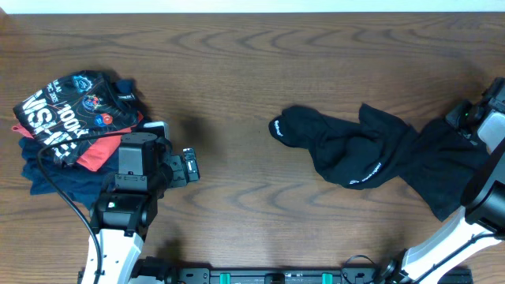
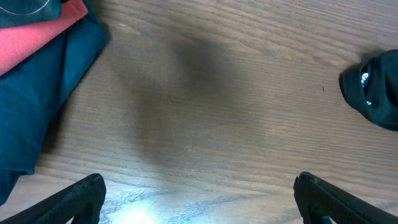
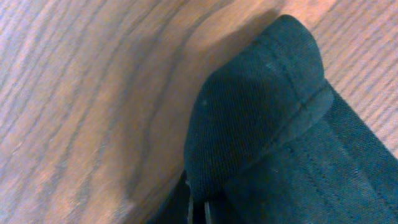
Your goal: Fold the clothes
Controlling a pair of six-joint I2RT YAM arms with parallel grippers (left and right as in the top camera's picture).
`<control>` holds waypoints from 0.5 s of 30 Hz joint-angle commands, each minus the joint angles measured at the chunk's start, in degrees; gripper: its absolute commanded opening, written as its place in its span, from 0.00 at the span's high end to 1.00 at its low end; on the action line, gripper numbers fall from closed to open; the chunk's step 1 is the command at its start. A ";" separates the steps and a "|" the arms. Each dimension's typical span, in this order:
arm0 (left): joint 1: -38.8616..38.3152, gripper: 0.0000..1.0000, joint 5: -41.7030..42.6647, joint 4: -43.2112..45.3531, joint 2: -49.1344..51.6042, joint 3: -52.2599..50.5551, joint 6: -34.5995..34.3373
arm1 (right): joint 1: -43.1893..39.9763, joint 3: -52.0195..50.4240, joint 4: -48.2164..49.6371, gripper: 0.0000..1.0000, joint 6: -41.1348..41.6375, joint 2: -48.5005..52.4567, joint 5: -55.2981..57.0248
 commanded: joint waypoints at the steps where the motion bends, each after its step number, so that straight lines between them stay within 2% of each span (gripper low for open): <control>1: 0.24 0.02 -0.02 0.61 0.00 1.09 -0.76 | -0.02 2.47 -1.09 0.99 -2.36 -2.32 -4.90; 7: 0.24 0.02 1.07 3.30 0.00 1.09 -0.76 | 3.26 9.14 -11.41 0.99 -8.52 -15.19 -13.68; 11: 0.24 0.02 3.34 4.76 0.02 1.09 -0.79 | 8.59 14.78 -20.68 0.99 -11.87 -25.62 -14.03; 15: 0.22 0.02 5.01 4.92 0.07 1.09 -0.76 | 13.99 17.77 -25.55 0.99 -12.35 -34.45 -12.04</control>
